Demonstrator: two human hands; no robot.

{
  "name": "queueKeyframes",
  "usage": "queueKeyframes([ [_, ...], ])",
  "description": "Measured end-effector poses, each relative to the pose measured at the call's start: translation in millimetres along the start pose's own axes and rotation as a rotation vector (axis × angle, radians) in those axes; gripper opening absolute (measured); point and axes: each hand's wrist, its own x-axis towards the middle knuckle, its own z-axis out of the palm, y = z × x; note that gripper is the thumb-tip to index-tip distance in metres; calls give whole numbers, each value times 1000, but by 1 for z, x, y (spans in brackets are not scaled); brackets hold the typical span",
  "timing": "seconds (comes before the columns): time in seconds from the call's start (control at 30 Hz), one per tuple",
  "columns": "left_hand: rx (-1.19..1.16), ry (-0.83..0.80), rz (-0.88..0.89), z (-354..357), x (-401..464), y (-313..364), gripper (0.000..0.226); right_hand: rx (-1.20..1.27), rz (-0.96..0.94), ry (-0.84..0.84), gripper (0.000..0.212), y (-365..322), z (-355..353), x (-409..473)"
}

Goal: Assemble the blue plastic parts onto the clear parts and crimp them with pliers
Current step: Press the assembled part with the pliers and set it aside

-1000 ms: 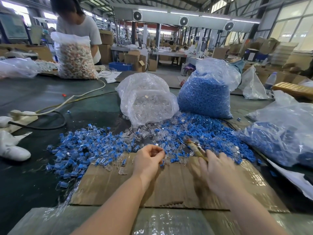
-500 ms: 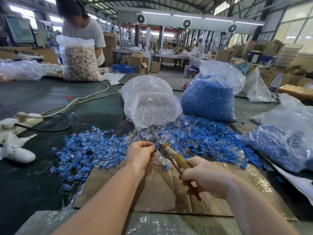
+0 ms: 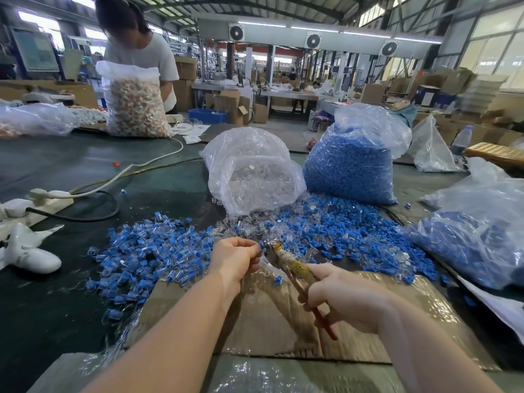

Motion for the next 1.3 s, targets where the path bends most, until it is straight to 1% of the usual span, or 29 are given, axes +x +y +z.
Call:
queueKeyframes([
  [0.17, -11, -3, -35, 1, -1, -2, 6, -56, -27, 9, 43, -2, 2, -1],
  [0.27, -14, -6, -45, 1, 0, -2, 6, -62, -48, 28, 46, -3, 2, -3],
  [0.4, -43, 10, -50, 5, 2, -2, 6, -83, -110, 73, 44, -3, 5, -5],
  [0.57, -64, 19, -40, 7, 3, -5, 9, -104, -152, 132, 52, -1, 5, -5],
  [0.63, -67, 19, -31, 7, 3, -5, 9, -54, -167, 121, 50, -1, 7, -6],
  [0.77, -67, 43, -8, 6, 1, -5, 10, 153, -142, 105, 58, 5, 5, -7],
  [0.83, -54, 58, 2, 4, 0, -4, 9, 230, -133, 127, 59, 10, 4, -7],
  [0.87, -28, 66, 17, 2, 0, -4, 8, 231, -137, 161, 58, 14, 2, -6],
  [0.93, 91, 110, 100, -3, 1, -3, 6, 166, -157, 296, 54, 22, -1, -2],
  [0.97, 218, 155, 172, -8, 2, -3, 5, 90, -166, 394, 52, 28, -3, 2],
  [1.03, 539, 261, 319, -18, 4, -2, 5, -198, -125, 590, 46, 44, -10, 9],
  [1.07, 669, 306, 371, -25, 5, -1, 6, -351, -65, 673, 47, 51, -14, 11],
  [1.1, 774, 348, 407, -32, 7, -1, 9, -450, -1, 734, 49, 57, -17, 12],
  [1.2, 1031, 461, 474, -50, 14, -4, 19, -564, 144, 805, 53, 68, -22, 10],
  [1.3, 1175, 478, 450, -60, 18, -10, 23, -675, 209, 806, 59, 80, -21, 12],
])
